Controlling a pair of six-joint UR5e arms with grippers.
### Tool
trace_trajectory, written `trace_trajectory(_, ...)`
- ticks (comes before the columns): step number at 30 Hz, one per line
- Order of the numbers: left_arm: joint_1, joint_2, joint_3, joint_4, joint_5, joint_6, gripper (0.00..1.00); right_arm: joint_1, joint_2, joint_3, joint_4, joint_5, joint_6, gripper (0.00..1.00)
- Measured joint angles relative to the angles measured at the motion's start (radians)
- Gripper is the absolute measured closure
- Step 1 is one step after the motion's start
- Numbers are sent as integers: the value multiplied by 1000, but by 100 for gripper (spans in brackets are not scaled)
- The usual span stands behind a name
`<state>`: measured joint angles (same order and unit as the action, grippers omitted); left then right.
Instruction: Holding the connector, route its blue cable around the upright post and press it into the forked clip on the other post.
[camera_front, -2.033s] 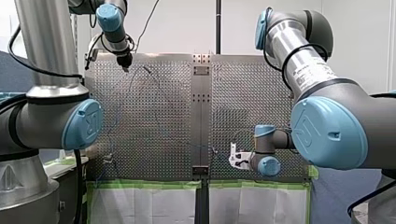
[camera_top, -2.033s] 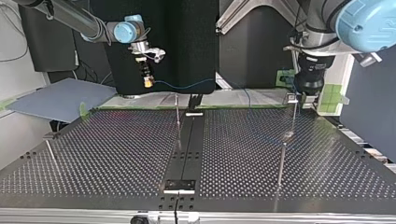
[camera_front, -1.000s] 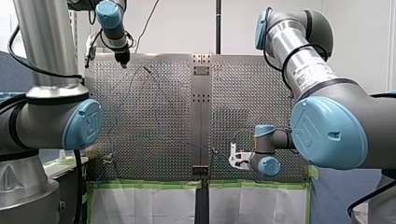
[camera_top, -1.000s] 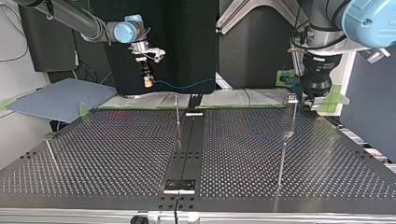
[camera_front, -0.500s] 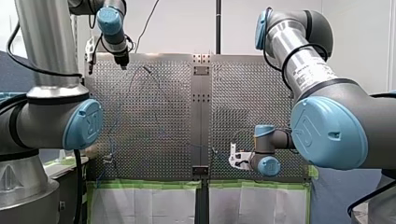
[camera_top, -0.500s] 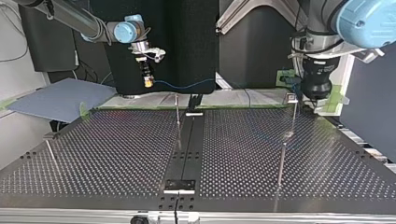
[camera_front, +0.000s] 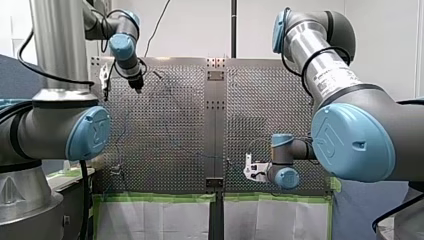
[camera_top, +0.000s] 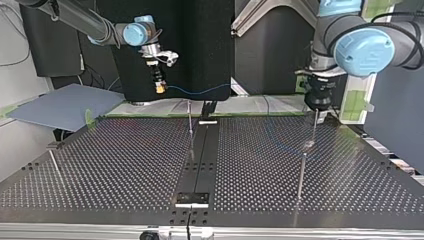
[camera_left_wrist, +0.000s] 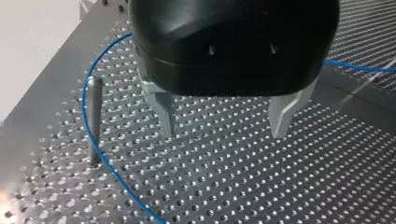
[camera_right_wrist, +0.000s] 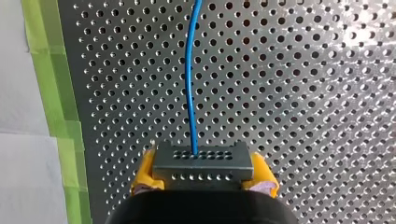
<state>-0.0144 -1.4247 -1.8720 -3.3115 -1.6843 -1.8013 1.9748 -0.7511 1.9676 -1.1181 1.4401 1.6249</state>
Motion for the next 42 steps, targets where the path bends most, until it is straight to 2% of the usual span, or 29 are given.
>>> trace_trajectory(7,4,9,3,63,12,-61,2,12,0,0,1,0,-1,100)
trace_trajectory(20,5,-41,4,173,105,-170,2,17,0,0,-6,-1,0,100)
trace_trajectory(36,23,-47,4,302,98,-300,2,17,0,0,-10,-1,0,100)
trace_trajectory(42,31,-81,7,352,119,-350,2,17,0,0,-9,-1,0,100)
